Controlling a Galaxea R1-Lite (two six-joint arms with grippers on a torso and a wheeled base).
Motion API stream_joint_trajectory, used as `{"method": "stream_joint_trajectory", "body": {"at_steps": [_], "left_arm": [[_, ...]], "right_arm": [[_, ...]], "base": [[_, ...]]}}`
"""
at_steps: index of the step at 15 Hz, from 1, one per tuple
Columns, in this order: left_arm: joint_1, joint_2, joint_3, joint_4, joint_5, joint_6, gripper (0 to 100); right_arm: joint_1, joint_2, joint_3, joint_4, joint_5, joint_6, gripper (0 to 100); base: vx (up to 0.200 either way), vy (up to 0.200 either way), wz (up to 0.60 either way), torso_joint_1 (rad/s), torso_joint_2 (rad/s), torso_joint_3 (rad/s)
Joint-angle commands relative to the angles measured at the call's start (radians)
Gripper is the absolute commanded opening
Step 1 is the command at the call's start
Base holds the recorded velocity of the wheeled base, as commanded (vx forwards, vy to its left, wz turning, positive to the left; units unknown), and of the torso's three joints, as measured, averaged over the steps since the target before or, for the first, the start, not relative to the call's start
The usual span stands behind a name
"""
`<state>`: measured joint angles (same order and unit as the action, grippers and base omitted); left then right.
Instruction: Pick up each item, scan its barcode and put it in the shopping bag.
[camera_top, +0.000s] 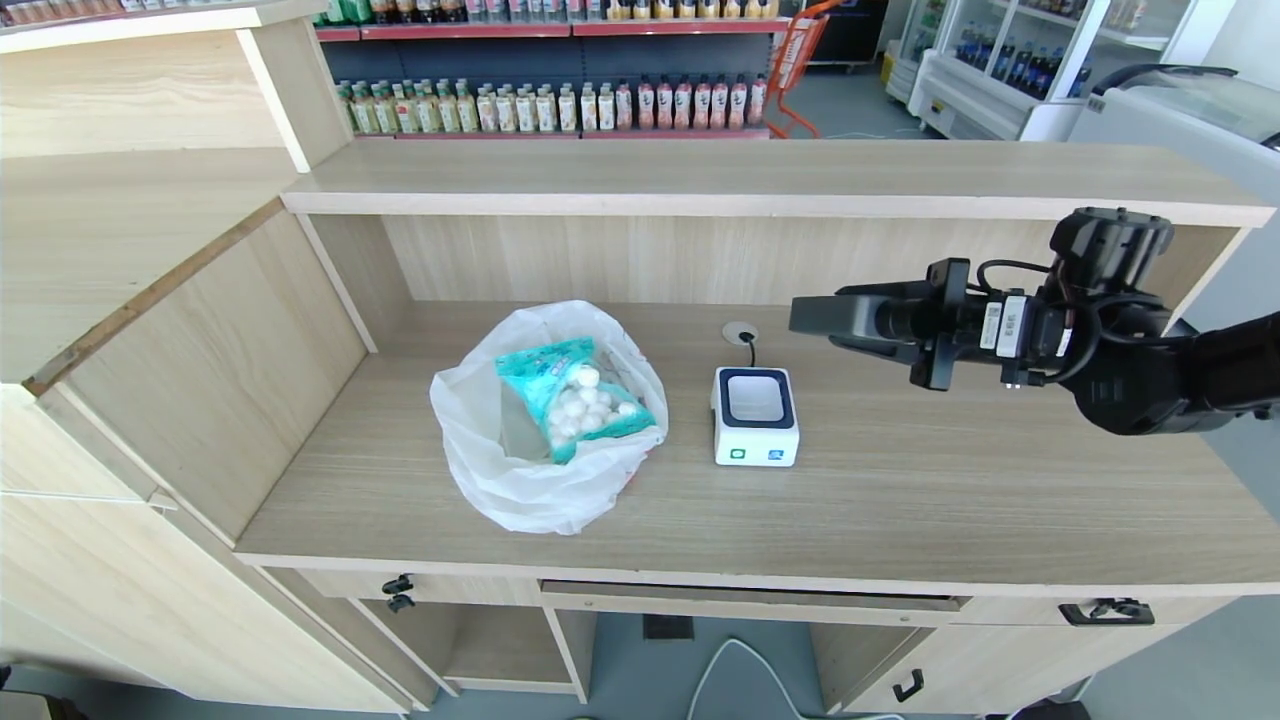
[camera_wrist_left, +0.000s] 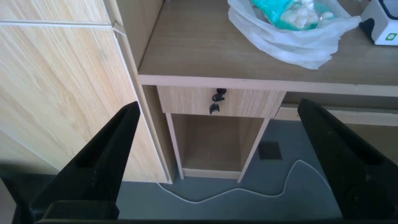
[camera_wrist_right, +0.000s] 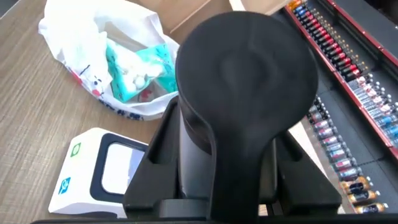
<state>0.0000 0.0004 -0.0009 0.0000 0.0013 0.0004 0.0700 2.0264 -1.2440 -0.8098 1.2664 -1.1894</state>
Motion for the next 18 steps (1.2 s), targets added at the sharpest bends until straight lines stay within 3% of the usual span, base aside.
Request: {"method": "stream_joint_trajectory", "body": {"at_steps": [1, 9, 18], "left_arm": [[0.000, 0.000, 0.001, 0.000, 0.000, 0.000, 100], [0.000, 0.000, 0.001, 0.000, 0.000, 0.000, 100], [0.000, 0.000, -0.001, 0.000, 0.000, 0.000, 100]], "right_arm": [[0.004, 0.038, 0.000, -0.014, 0.002, -0.006, 0], [0.086, 0.071, -0.005, -0.039, 0.004, 0.050, 0], [0.106, 0.110, -0.015, -0.055, 0.008, 0.051, 0]], "base": [[0.000, 0.000, 0.00, 0.000, 0.00, 0.000], [0.000, 0.000, 0.00, 0.000, 0.00, 0.000], [0.000, 0.000, 0.00, 0.000, 0.00, 0.000]]}}
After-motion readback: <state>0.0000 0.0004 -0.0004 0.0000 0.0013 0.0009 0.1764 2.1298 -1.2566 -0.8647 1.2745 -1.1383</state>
